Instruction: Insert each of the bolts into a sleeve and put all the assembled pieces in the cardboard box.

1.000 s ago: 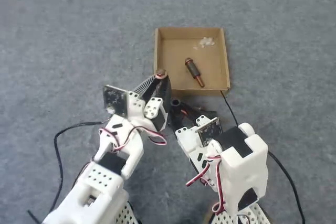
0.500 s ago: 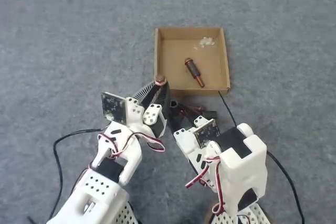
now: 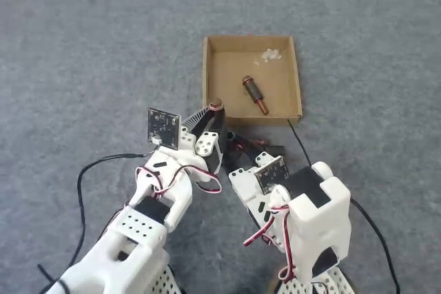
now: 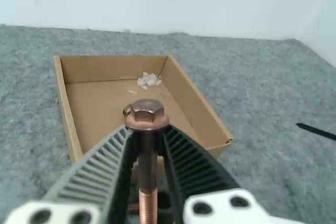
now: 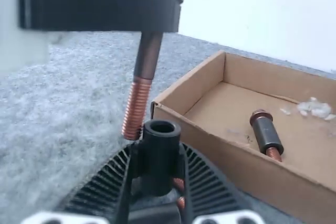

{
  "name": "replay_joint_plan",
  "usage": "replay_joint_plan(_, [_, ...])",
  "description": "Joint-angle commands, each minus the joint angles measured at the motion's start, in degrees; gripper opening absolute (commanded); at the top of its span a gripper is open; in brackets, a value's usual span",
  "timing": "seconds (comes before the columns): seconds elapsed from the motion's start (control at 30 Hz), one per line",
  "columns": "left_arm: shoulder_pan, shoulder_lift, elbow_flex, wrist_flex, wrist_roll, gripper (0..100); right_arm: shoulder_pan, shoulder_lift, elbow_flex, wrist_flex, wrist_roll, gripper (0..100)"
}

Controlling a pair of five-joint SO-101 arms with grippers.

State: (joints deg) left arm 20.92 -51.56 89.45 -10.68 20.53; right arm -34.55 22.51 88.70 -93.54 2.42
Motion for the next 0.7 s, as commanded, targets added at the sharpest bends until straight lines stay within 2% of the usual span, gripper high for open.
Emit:
replay_joint_plan(0.0, [0.3,-7.3,-2.6,0.3,0.1,1,-0.7,-0.9,-0.2,0.0,1.3,0.6])
replay_joint_plan(0.23, [0.6,-14.0,-1.2,2.8,0.1,1,-0.8,-1.0,-0.1,0.0,1.3,0.6])
replay_joint_plan(0.37, [1.1,-9.9,-1.8,2.3,0.1,1,-0.8,-1.0,0.1,0.0,1.3,0.6])
replay_joint_plan(0.5, [1.1,-3.0,-2.4,-2.6,0.0,1,-0.8,-1.0,0.3,0.0,1.3,0.6])
replay_joint_plan(0.67, [1.5,2.7,-3.8,-3.1,-0.3,1,-0.7,-1.0,0.3,0.0,1.4,0.6])
